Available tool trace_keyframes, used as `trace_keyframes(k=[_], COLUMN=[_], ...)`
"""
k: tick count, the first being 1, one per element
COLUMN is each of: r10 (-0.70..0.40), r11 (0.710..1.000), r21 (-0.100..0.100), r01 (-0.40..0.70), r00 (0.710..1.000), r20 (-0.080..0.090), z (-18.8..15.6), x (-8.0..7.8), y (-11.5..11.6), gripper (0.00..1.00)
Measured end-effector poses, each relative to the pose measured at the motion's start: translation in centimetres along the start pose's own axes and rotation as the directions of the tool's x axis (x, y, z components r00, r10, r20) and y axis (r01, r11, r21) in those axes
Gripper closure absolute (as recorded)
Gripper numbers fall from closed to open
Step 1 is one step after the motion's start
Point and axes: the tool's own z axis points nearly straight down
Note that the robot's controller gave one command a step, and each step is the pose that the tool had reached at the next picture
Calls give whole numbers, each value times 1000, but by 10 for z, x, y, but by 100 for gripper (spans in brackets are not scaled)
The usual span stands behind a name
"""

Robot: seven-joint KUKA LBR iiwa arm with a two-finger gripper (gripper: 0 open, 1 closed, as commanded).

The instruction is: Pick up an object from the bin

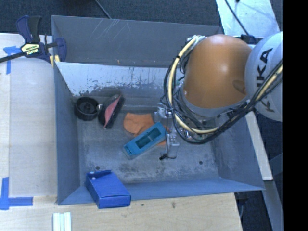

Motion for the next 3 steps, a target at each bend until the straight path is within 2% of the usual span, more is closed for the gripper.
trace_keyframes(k=[1,2,3], r10=[2,57,142], r11=[1000,998,990], r21=[-1,-3,-3], r01=[-2,-57,-142], r00=[1000,998,990], r20=[9,16,10], z=[-5,31,79], x=[-1,-16,-35], y=[0,-11,-17], gripper=[0,0,0])
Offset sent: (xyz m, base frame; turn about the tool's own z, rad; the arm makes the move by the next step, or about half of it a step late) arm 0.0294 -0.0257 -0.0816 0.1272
